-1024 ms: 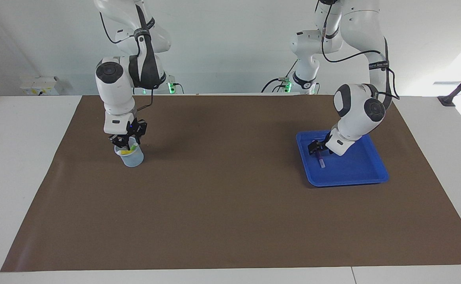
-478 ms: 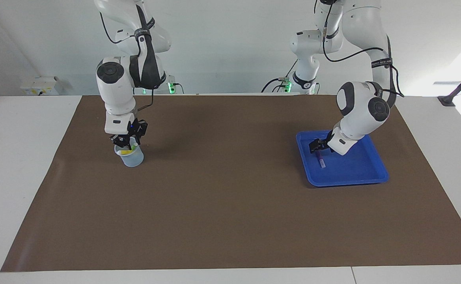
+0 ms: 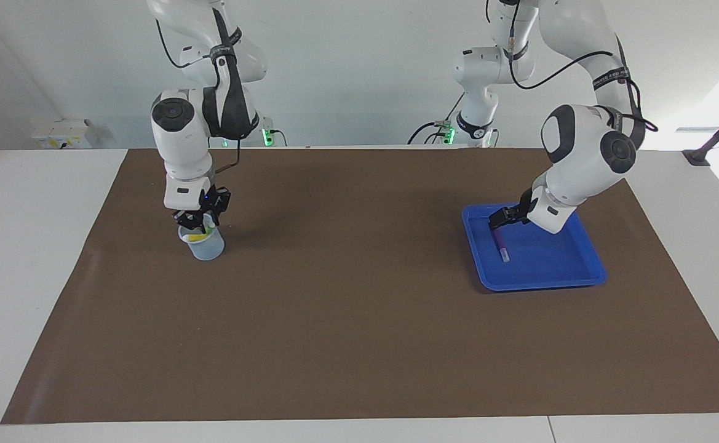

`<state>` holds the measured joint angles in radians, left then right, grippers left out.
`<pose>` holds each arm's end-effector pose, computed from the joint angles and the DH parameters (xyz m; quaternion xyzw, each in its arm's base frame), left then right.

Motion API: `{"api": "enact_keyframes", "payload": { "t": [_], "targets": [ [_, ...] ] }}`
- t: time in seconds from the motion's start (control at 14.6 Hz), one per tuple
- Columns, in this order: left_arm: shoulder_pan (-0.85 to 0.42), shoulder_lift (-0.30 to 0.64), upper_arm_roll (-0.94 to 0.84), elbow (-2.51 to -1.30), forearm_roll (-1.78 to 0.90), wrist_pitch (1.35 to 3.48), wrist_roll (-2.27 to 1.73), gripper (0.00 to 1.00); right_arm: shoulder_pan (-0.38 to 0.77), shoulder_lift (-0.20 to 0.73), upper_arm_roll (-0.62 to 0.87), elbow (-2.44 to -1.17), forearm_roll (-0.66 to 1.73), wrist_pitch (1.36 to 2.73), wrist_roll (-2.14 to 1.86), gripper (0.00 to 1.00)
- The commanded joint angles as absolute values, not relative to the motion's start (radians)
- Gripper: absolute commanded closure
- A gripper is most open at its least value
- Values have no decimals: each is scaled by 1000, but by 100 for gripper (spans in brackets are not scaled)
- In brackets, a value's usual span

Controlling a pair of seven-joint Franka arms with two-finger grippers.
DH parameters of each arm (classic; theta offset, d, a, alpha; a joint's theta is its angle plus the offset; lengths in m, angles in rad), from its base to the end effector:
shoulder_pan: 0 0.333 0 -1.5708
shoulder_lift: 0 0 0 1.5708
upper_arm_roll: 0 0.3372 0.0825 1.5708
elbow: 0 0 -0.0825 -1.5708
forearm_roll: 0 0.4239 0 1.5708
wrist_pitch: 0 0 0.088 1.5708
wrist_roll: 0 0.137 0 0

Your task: Right arm passes pens to left for tray arrangement

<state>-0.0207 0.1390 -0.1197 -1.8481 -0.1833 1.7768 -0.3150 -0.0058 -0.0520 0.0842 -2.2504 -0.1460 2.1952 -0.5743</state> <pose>0.5990 -0.1040 0.4099 0.9834 0.1139 -0.1230 0.0694 0.5434 0.0340 0.3551 0.9309 0.3601 -0.0168 0.0590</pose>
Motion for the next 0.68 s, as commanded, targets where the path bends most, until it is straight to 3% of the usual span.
{"api": "enact_keyframes", "payload": {
  "t": [0.0, 0.34, 0.61],
  "targets": [
    [-35, 75, -123, -1809, -210, 1704, -463, 0, -14, -60, 94, -2266, -152, 2212, -551, 64],
    [-58, -73, -135, -1816, -278, 1634, -644, 0, -14, -60, 95, -2267, -150, 2212, -545, 68],
    [-94, -98, -138, -1819, -278, 1635, -730, 0, -6, -60, 97, -2267, -152, 2214, -520, 65]
  ]
}}
